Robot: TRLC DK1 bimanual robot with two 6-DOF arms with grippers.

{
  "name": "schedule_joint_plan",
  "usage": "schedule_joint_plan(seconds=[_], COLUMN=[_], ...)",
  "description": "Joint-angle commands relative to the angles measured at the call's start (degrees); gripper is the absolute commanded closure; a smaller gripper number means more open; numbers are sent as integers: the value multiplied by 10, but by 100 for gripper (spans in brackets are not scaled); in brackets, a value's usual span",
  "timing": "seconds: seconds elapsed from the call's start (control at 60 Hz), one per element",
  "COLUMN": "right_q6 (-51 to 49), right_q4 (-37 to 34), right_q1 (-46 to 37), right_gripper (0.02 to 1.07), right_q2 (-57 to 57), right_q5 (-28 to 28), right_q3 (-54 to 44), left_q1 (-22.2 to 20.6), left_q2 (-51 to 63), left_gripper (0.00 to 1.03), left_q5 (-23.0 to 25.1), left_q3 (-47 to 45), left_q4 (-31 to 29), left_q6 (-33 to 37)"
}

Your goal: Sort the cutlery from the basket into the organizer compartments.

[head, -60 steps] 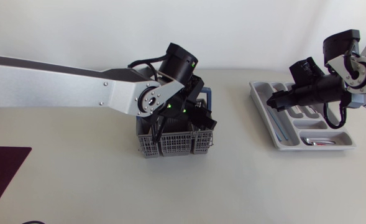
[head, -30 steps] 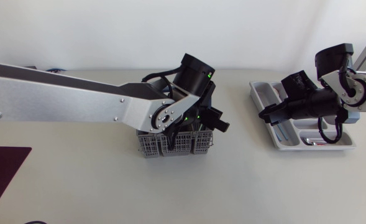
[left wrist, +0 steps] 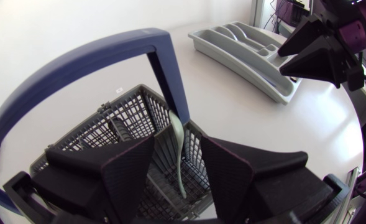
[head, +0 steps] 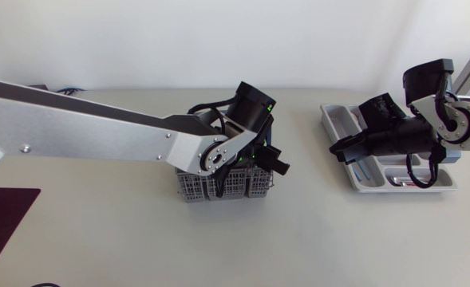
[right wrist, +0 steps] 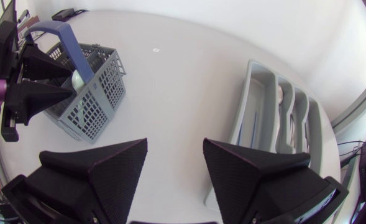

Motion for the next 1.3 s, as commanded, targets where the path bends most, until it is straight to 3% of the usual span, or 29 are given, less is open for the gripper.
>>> schedule_joint_plan(seconds=[0.0,0.067,0.667,1.0,1.283], right_q6=[11,12,14,14,15], right_q4=[8,9,16,16,16], right_q1=[9,12,18,20,27], right_gripper=[41,41,41,41,41], right_q2=[-9,-11,-26,-27,-34], right_q5=[-2,-2,-1,0,1], right_q3=[-17,-20,-32,-33,-36], left_q1=[7,7,10,12,4], left_q2=[14,15,22,-28,-118], left_gripper=[52,53,97,100,100], left_q5=[-5,-5,-15,27,68], left_q3=[-13,-13,-23,-73,-147], left_q4=[14,19,49,82,167], left_q6=[-13,-13,-12,-9,0])
